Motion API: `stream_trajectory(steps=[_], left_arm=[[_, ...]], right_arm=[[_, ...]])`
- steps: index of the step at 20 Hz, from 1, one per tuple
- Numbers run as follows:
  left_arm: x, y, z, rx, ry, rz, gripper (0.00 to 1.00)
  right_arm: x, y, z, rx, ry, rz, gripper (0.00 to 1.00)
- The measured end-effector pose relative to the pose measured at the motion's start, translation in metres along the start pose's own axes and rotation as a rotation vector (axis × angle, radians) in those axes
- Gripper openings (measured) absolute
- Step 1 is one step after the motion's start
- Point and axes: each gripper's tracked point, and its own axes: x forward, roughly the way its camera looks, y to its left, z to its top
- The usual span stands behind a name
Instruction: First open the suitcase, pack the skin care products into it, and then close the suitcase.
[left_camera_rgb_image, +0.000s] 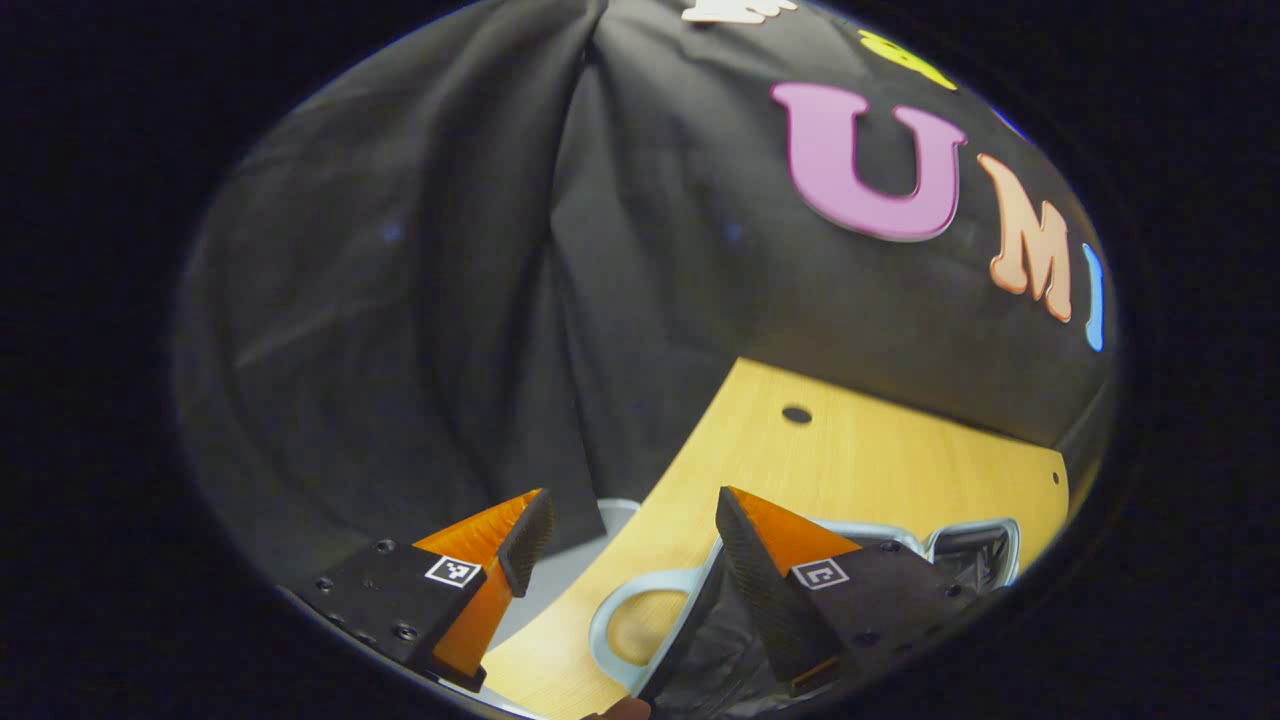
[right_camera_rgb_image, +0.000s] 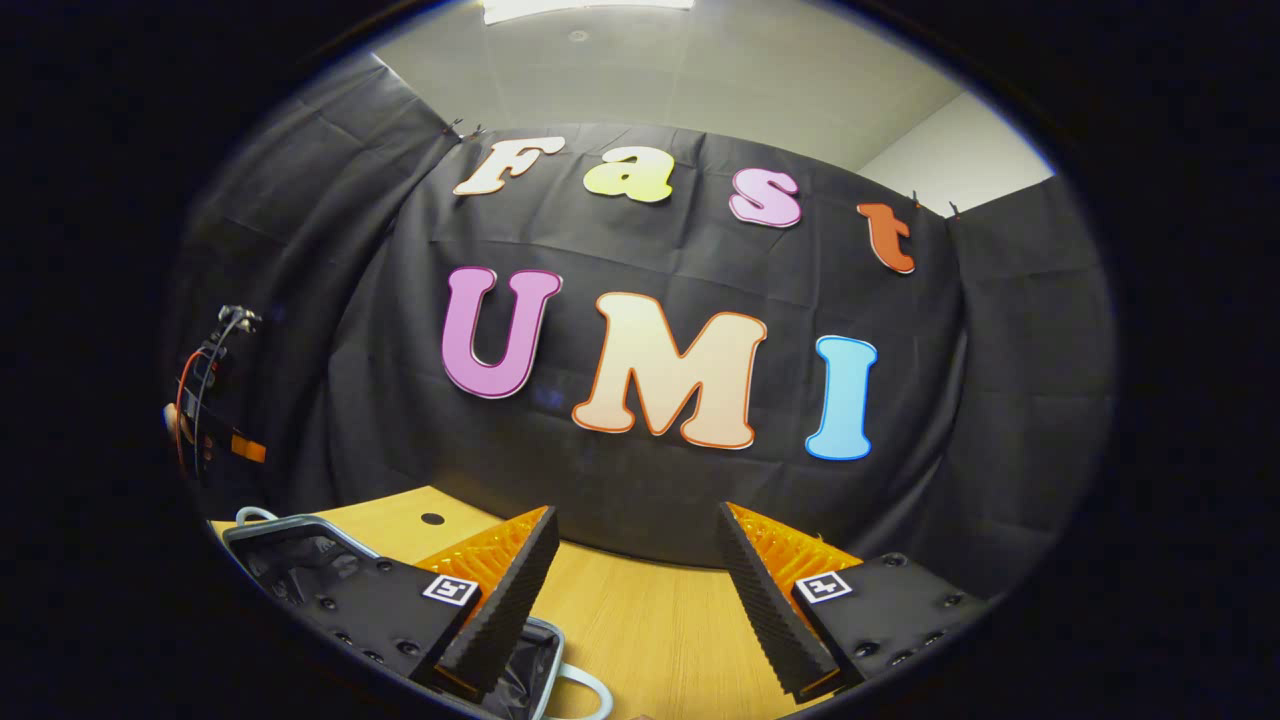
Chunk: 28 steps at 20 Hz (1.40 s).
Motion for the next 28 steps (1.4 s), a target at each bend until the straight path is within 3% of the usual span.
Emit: stream_trajectory(steps=[3, 5, 9, 12, 15, 22, 28], left_arm=[[-0.048, -0.034, 0.049, 0.034, -0.165, 0.023, 0.96], [-0.081, -0.067, 0.071, 0.042, -0.246, -0.002, 0.95], [-0.140, -0.137, 0.079, 0.074, -0.332, -0.093, 0.95], [-0.168, -0.191, 0.080, 0.079, -0.374, -0.110, 0.94], [-0.199, -0.246, 0.058, 0.097, -0.363, -0.177, 0.93], [-0.274, -0.392, -0.016, 0.195, -0.284, -0.423, 0.94], [-0.306, -0.472, -0.104, 0.235, -0.143, -0.572, 0.93]], right_arm=[[-0.006, -0.029, 0.005, 0.021, -0.030, -0.007, 0.99], [-0.010, -0.051, 0.005, 0.030, -0.039, -0.006, 0.99], [-0.019, -0.105, -0.005, 0.044, -0.028, -0.013, 0.99], [-0.030, -0.143, -0.009, 0.050, -0.042, -0.042, 0.99], [-0.044, -0.172, -0.024, 0.060, -0.047, -0.058, 0.99], [-0.076, -0.214, -0.072, 0.079, 0.018, -0.052, 0.99], [-0.091, -0.242, -0.085, 0.096, 0.044, -0.029, 0.99]])
